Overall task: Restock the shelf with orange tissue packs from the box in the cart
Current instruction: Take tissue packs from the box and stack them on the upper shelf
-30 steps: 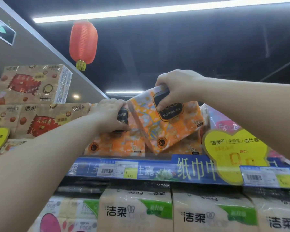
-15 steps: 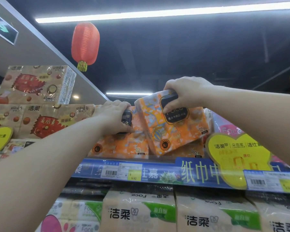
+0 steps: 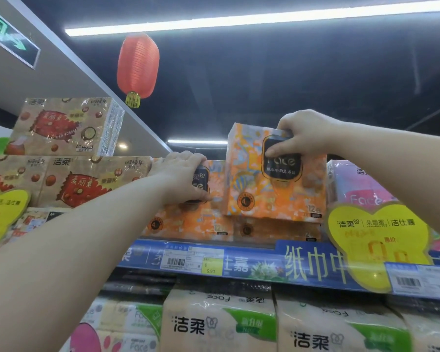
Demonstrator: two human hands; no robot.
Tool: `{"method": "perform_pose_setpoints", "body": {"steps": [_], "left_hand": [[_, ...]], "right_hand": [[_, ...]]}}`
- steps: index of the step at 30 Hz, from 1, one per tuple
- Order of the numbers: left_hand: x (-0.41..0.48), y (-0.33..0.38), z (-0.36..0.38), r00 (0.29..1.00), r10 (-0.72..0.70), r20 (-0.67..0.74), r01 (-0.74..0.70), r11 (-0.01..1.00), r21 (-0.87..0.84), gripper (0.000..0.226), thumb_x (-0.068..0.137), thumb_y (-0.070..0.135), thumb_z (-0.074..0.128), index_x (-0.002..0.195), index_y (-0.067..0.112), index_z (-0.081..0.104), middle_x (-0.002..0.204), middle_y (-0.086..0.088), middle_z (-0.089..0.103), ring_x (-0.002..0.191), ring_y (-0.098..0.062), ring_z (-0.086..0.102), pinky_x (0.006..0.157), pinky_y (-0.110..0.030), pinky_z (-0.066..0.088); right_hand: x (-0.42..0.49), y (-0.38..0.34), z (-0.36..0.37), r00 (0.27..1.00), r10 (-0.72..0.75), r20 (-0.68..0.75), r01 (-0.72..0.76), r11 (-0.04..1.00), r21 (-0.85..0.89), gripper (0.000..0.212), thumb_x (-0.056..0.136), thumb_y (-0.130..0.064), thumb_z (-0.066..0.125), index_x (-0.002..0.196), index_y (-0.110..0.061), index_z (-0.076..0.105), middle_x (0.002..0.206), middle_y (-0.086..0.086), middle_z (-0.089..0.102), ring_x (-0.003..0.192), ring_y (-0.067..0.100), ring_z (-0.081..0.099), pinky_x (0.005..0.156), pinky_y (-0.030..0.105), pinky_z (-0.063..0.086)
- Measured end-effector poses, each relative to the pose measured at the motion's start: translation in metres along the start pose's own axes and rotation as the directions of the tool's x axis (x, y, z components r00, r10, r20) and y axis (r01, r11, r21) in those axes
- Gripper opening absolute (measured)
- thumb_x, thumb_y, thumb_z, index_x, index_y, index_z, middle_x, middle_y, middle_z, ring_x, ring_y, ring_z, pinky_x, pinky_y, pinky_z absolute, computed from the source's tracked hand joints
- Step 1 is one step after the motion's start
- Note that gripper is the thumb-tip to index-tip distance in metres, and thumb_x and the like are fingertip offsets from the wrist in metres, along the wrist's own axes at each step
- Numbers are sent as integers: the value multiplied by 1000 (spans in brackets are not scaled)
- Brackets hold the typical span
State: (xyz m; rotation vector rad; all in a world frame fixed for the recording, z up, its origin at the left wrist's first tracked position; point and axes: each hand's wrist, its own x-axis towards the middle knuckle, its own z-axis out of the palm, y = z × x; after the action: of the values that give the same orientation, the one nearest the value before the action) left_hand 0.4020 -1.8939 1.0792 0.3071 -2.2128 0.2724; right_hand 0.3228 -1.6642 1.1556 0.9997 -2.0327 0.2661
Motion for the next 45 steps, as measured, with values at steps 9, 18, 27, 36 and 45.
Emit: {"method": "perform_pose_setpoints", "body": {"steps": [9,18,27,36,45], "left_hand": [[0,0,1,1000,-11,8,11,1000,0,84,74,62,66,142,30,28,141,3,39,131,-22,34,107,-45,28],[3,7,-10,982,-88,164,111,984,-139,81,76,56,66,144,42,24,147,0,32,137,-29,24,107,-47,27],[13,26,-20,986,102,133,-25,873,-488,70,78,54,62,142,43,35,144,12,40,138,-15,31,116,-38,21],[19,25,-3,992,23,122,38,881,-472,75,65,68,68,128,34,48,124,8,51,117,-18,49,104,-43,41],[19,37,6,999,19,-40,-27,977,-210,75,64,68,68,124,30,44,124,7,50,117,-19,46,103,-39,32]], "right_hand": [[-7,3,8,991,31,129,-4,978,-211,47,72,-56,71,73,-12,55,76,-4,49,67,14,48,52,26,37],[-6,-10,8,905,92,415,-54,993,-101,57,80,-44,70,126,-23,44,115,1,58,96,21,62,77,34,54],[-6,-4,24,954,-59,293,21,991,131,68,63,-56,77,121,-36,48,112,-13,50,109,14,52,94,35,47],[-4,-4,20,954,-49,294,42,999,30,69,69,-53,76,125,-27,46,110,-8,49,101,16,50,85,31,45],[-2,-6,51,972,-24,232,42,996,-73,67,65,-60,75,114,-21,52,109,-3,55,99,19,52,76,30,42]]}}
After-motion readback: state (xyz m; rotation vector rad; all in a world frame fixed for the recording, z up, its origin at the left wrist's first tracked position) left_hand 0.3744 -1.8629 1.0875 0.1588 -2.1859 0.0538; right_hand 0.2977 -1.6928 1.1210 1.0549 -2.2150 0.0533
